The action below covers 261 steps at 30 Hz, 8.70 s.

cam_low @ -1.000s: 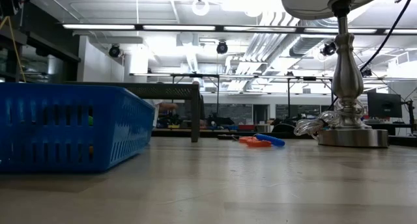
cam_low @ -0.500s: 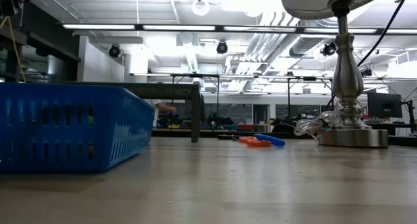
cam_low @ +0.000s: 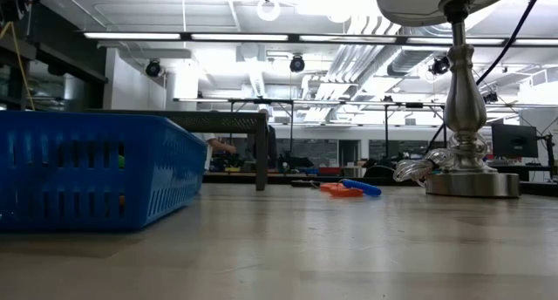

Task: Pick & Place Office Desk Supplies
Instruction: Put the middle crayon box into the top blue bin

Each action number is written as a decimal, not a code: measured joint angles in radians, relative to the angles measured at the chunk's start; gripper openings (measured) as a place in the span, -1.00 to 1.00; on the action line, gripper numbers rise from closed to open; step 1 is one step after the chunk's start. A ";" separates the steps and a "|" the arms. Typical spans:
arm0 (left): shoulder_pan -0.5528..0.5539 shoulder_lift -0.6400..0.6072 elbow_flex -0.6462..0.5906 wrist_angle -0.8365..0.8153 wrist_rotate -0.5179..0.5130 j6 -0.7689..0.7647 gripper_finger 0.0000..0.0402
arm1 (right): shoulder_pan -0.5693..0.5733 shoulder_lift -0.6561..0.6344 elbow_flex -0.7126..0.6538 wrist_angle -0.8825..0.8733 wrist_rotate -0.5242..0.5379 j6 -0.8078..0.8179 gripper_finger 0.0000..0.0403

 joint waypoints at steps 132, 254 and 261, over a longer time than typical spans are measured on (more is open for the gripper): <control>0.230 0.198 0.001 0.364 -0.012 0.225 -0.54 | -0.262 0.072 0.005 0.332 -0.120 0.022 -0.51; 0.340 0.264 0.001 0.720 0.030 0.503 -0.41 | -0.201 0.072 0.005 0.376 0.138 -0.121 0.13; 0.338 0.241 0.001 0.691 0.028 0.487 -0.41 | -0.190 0.072 0.005 0.273 0.185 -0.010 0.13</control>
